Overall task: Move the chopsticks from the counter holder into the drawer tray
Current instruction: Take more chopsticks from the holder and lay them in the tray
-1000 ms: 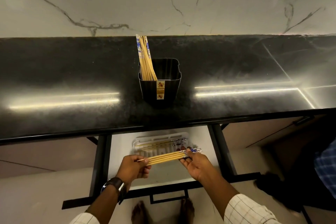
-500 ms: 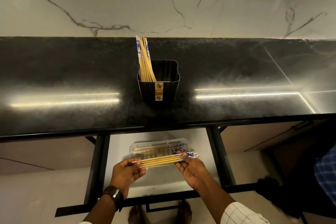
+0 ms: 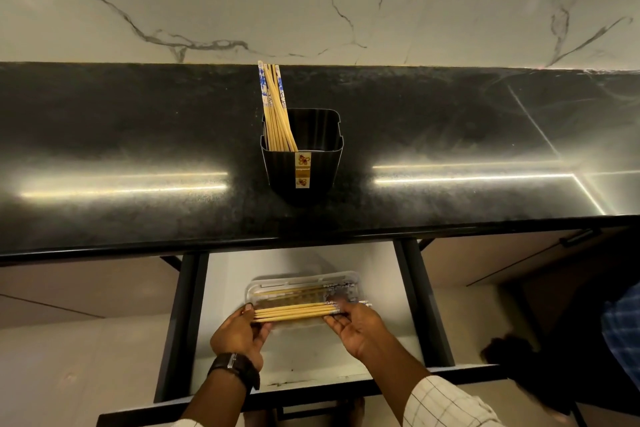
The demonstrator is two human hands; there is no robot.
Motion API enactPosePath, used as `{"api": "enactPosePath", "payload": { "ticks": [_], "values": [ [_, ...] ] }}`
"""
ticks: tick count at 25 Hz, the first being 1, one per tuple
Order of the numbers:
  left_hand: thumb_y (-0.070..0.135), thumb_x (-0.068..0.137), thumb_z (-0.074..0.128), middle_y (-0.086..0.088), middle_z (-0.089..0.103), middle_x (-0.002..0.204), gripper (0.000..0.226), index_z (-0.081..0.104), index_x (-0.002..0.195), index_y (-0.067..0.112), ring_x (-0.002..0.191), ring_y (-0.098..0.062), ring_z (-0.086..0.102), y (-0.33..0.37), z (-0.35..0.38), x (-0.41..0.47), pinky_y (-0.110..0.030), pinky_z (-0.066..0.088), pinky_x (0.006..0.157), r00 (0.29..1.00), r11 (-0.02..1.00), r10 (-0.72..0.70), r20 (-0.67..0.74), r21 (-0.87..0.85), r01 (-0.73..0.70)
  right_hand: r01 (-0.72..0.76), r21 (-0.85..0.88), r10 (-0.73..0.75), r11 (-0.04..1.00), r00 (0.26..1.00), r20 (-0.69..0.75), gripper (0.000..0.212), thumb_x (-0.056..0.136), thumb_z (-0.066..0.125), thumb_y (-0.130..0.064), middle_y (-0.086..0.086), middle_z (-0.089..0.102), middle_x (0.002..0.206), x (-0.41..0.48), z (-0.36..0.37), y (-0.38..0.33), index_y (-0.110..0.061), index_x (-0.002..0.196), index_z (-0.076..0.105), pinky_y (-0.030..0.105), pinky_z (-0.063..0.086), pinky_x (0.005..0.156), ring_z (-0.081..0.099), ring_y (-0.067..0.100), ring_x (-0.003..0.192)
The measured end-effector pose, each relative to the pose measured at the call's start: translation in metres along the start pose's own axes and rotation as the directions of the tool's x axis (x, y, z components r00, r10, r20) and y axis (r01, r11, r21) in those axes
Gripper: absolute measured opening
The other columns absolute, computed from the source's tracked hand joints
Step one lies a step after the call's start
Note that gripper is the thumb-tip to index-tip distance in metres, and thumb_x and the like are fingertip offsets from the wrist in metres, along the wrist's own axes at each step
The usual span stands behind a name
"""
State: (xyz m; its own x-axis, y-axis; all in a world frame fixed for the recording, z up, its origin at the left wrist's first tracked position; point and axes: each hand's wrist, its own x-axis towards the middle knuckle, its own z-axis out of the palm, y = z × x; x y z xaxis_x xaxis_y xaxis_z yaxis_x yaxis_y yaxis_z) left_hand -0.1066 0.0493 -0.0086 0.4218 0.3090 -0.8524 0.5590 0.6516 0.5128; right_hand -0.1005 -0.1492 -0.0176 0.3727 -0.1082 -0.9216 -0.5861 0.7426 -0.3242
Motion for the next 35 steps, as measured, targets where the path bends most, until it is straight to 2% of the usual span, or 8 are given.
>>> {"api": "enactPosePath", "payload": {
  "ticks": [9, 14, 18, 22, 24, 29, 32, 35],
  "values": [
    [-0.014, 0.085, 0.07, -0.028, 0.07, 0.116, 0.028, 0.068, 0.111, -0.005, 0.094, -0.042, 0.069, 0.001, 0.022, 0.01, -0.046, 0.058, 0.08, 0.989, 0.999, 0.027, -0.142, 0.044, -0.021, -0.023, -0.046, 0.019, 0.999, 0.997, -0.071, 0.043, 0.102, 0.046, 0.009, 0.031, 0.057, 0.138, 0.012, 0.019, -0.011, 0.003, 0.144, 0.045, 0.054, 0.044, 0.109, 0.056, 0.044, 0.13],
    [0.0, 0.09, 0.07, -0.016, 0.07, 0.108, 0.03, 0.069, 0.119, 0.009, 0.081, -0.03, 0.07, 0.003, 0.015, 0.01, -0.04, 0.058, 0.065, 0.963, 0.988, 0.151, -0.223, 0.005, -0.154, -0.122, -0.038, 0.119, 0.992, 0.99, -0.069, 0.045, 0.102, 0.041, 0.014, 0.032, 0.053, 0.142, 0.013, 0.022, 0.003, 0.005, 0.146, 0.042, 0.056, 0.037, 0.115, 0.05, 0.046, 0.135],
    [0.009, 0.096, 0.066, -0.018, 0.071, 0.109, 0.015, 0.071, 0.11, 0.007, 0.095, -0.038, 0.071, -0.001, 0.027, 0.006, -0.053, 0.061, 0.083, 0.956, 0.984, 0.178, -0.235, 0.059, -0.168, -0.19, -0.013, 0.188, 0.982, 0.978, -0.09, 0.043, 0.105, 0.038, 0.007, 0.031, 0.049, 0.148, 0.016, 0.023, 0.006, 0.006, 0.149, 0.039, 0.052, 0.032, 0.119, 0.046, 0.044, 0.14],
    [0.001, 0.094, 0.066, -0.023, 0.072, 0.104, 0.006, 0.071, 0.094, 0.005, 0.087, -0.039, 0.071, -0.005, 0.04, 0.008, -0.051, 0.062, 0.079, 0.964, 0.972, 0.177, -0.2, 0.186, -0.14, -0.224, 0.013, 0.224, 0.974, 0.964, -0.142, 0.04, 0.108, 0.036, 0.0, 0.027, 0.047, 0.15, 0.014, 0.031, -0.004, 0.008, 0.146, 0.041, 0.05, 0.032, 0.12, 0.044, 0.041, 0.142],
    [-0.001, 0.093, 0.066, -0.023, 0.071, 0.106, 0.012, 0.069, 0.105, -0.002, 0.086, -0.04, 0.07, -0.008, 0.04, 0.011, -0.051, 0.062, 0.08, 0.974, 0.98, 0.107, -0.198, 0.189, -0.069, -0.235, 0.018, 0.234, 0.972, 0.957, -0.171, 0.039, 0.109, 0.036, -0.003, 0.026, 0.05, 0.149, 0.012, 0.035, -0.005, 0.006, 0.145, 0.044, 0.05, 0.035, 0.118, 0.047, 0.04, 0.14],
    [0.015, 0.097, 0.064, -0.012, 0.064, 0.09, 0.027, 0.061, 0.117, -0.002, 0.084, -0.032, 0.062, -0.01, 0.047, 0.009, -0.044, 0.055, 0.085, 0.99, 0.99, 0.027, -0.141, 0.14, -0.007, -0.217, -0.02, 0.208, 0.976, 0.957, -0.203, 0.033, 0.109, 0.037, -0.01, 0.022, 0.063, 0.125, 0.013, 0.043, -0.014, 0.002, 0.133, 0.055, 0.053, 0.049, 0.101, 0.059, 0.039, 0.122],
    [0.025, 0.099, 0.061, -0.012, 0.065, 0.097, 0.022, 0.055, 0.115, 0.01, 0.088, -0.033, 0.065, -0.009, 0.053, 0.0, -0.042, 0.057, 0.08, 0.992, 0.995, 0.02, -0.127, 0.099, -0.008, -0.216, -0.109, 0.191, 0.97, 0.96, -0.206, 0.032, 0.109, 0.033, -0.016, 0.022, 0.066, 0.092, 0.01, 0.049, -0.019, 0.002, 0.112, 0.06, 0.052, 0.055, 0.051, 0.064, 0.039, 0.079],
    [0.028, 0.103, 0.051, -0.014, 0.066, 0.096, 0.021, 0.06, 0.103, 0.009, 0.088, -0.032, 0.064, -0.009, 0.056, -0.008, -0.04, 0.056, 0.077, 0.995, 0.991, 0.005, -0.099, 0.131, 0.008, -0.245, -0.205, 0.21, 0.948, 0.961, -0.181, 0.032, 0.108, 0.035, -0.018, 0.025, 0.069, 0.095, 0.005, 0.051, -0.015, 0.002, 0.106, 0.06, 0.045, 0.056, 0.049, 0.066, 0.041, 0.08]
  ]
}}
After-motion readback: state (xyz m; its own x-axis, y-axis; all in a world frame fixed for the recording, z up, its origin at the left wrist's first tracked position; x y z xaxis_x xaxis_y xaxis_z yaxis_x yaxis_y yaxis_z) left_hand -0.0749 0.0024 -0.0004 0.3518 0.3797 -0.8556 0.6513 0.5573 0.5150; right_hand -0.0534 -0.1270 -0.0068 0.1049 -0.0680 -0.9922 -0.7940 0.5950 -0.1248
